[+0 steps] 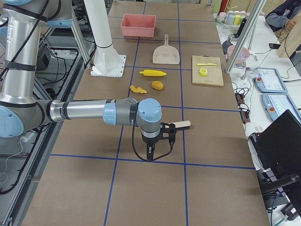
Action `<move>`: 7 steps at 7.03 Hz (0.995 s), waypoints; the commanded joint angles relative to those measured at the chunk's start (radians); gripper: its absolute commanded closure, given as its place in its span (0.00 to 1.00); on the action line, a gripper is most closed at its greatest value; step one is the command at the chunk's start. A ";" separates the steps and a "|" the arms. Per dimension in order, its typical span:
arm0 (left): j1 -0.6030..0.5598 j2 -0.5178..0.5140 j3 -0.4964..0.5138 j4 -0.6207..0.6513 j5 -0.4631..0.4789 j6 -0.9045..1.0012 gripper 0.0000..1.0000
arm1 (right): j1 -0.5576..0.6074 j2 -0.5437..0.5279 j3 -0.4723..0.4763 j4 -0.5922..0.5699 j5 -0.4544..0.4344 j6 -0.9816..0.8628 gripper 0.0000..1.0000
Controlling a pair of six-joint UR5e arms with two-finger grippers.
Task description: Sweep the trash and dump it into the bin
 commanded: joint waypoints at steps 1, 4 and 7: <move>0.000 0.002 0.001 0.000 0.000 0.001 0.02 | 0.000 0.001 0.003 0.002 -0.002 0.003 0.00; 0.002 -0.009 0.003 0.000 0.000 0.004 0.02 | -0.020 0.004 0.003 0.001 -0.003 0.018 0.00; 0.000 0.003 -0.063 0.006 -0.002 0.007 0.02 | -0.069 0.020 0.029 -0.005 -0.023 0.021 0.00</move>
